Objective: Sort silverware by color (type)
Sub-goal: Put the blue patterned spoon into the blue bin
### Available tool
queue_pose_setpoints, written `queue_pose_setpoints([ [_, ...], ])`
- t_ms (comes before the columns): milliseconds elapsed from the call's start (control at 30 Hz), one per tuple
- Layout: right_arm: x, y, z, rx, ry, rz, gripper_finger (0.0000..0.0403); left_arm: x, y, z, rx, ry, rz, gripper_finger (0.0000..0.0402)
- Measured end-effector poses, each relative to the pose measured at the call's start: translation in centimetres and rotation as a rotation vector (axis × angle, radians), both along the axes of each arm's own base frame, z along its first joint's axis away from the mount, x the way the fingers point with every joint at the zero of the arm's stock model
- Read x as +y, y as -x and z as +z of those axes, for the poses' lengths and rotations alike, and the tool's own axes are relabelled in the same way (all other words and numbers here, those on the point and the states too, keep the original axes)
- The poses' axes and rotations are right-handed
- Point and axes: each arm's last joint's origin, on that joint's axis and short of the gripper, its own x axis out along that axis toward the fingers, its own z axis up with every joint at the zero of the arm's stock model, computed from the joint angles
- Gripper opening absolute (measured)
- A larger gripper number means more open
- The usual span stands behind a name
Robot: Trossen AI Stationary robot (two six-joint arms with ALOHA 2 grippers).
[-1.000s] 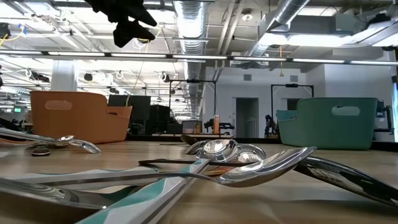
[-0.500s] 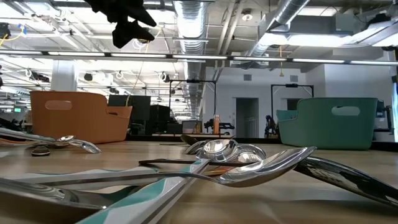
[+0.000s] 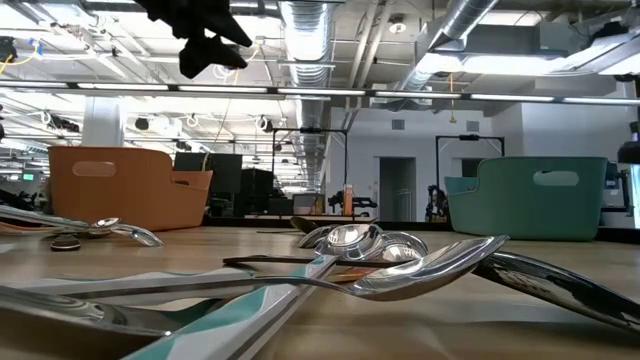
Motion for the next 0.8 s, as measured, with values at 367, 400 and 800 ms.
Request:
queue_pose_setpoints([
  [367, -0.4, -0.1, -0.7, 0.030, -0.070, -0.132, 0.0104, 0.0, 0.2, -0.3, 0.036, 0.042, 0.028, 0.0178],
  [400, -0.4, -0.2, -0.7, 0.033, -0.078, -0.144, 0.0093, 0.0, 0.2, -0.3, 0.035, 0.045, 0.030, 0.0178],
  [800, 0.1, -1.0, -0.1, 0.027, -0.139, -0.314, 0.0021, -0.5, 0.0, -0.3, 0.021, 0.116, 0.063, 0.0178],
])
